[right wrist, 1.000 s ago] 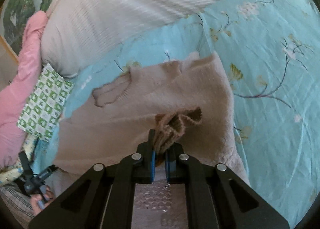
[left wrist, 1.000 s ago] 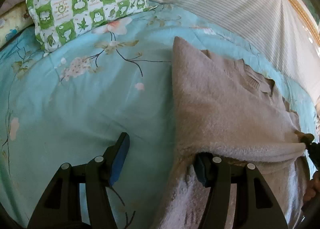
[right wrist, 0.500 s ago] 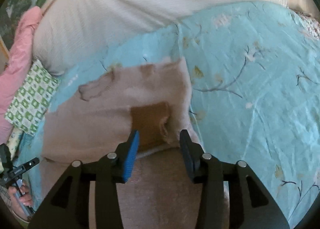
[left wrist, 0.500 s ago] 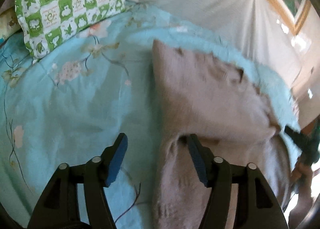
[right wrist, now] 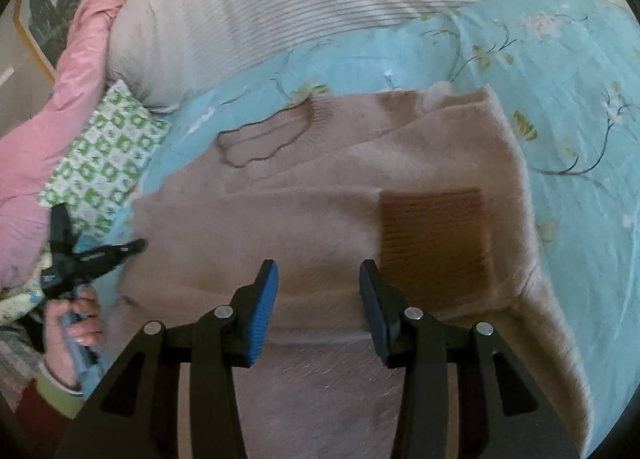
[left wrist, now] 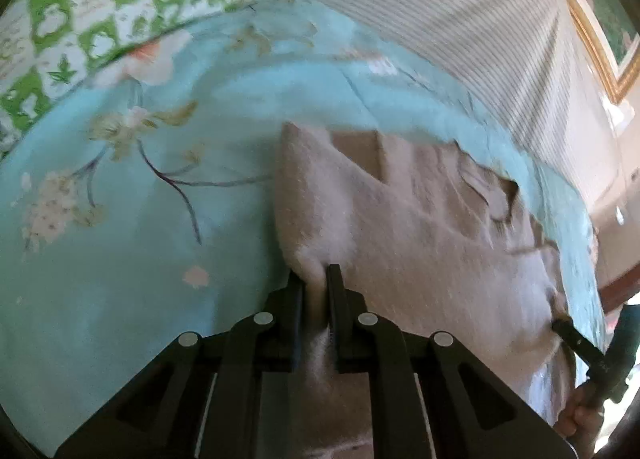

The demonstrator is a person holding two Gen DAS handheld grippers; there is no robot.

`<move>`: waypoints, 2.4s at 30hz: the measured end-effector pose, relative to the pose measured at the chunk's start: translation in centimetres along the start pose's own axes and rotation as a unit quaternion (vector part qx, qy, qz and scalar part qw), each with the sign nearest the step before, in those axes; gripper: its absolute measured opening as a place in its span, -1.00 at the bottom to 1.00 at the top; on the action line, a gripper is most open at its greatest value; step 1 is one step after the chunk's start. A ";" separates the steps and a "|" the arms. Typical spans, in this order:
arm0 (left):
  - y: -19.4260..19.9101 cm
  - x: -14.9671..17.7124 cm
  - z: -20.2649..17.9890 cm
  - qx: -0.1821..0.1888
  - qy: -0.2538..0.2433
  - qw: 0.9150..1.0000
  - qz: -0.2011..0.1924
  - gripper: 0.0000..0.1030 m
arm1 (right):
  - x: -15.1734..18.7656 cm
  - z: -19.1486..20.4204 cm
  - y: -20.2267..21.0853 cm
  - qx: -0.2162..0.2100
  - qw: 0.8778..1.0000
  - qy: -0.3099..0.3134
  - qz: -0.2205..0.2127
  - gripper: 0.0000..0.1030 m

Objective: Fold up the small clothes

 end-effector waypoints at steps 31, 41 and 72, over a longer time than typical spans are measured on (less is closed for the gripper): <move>15.1 24.1 -2.1 -0.113 -0.065 0.990 0.054 -0.18 | 13.8 -5.2 13.9 0.027 0.999 -0.020 0.005 0.05; 17.5 31.5 -2.6 -0.035 -0.060 0.995 0.070 -0.15 | 18.5 -7.0 17.2 -0.017 1.000 -0.015 0.012 0.05; 14.0 37.6 -4.4 0.097 -0.028 0.987 0.127 -0.63 | 29.4 -8.1 15.5 -0.087 0.987 0.029 0.130 -0.30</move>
Point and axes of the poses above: each gripper's, at about its wrist camera, not at the fingertips, and y roughly against the way its jaws point, z to its left, x to its underside, the point moved 10 cm from there along -y, roughly the way its jaws point, and after that the axes turned 12 degrees about x, right-handed, at the moved point
